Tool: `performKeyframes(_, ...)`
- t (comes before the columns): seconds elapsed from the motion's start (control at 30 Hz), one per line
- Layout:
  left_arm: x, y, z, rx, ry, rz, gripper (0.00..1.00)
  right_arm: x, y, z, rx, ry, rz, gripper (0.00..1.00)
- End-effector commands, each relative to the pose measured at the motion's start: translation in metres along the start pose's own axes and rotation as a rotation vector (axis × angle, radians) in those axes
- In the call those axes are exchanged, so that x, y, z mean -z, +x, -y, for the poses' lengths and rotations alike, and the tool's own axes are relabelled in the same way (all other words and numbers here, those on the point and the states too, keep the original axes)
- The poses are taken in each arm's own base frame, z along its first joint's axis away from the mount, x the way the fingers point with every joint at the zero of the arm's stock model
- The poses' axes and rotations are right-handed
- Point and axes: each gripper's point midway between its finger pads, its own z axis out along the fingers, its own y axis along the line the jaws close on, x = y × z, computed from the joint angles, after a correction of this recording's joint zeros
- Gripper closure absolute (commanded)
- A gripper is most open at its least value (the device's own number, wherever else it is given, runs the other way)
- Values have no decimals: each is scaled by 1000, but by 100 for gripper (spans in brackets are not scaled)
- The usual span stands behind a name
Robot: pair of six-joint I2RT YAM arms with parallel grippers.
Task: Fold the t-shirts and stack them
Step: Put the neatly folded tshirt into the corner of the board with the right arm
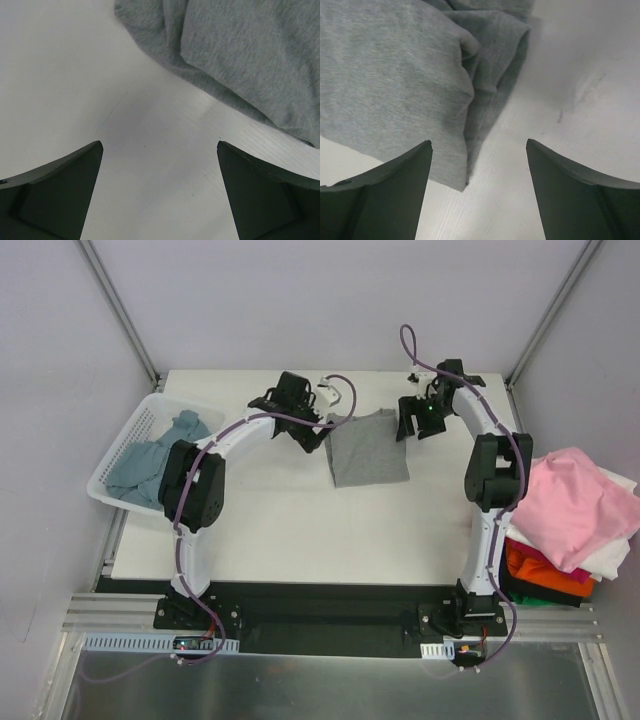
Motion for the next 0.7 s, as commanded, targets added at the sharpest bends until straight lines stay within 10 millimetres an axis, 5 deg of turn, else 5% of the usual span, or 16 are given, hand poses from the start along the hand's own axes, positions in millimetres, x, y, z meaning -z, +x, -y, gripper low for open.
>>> performKeyframes(0.0,-2,-17,5,-72,-18,-4,1,8,-12,-33,-61,-239,18,21)
performKeyframes(0.43,13,-58,16,-133,-45,67,1,-9,0,-10,-126,-296,1,20)
performKeyframes(0.67,-17,-55,43,-155,1,35,1,-16,5,-13,-137,-325,-14,20)
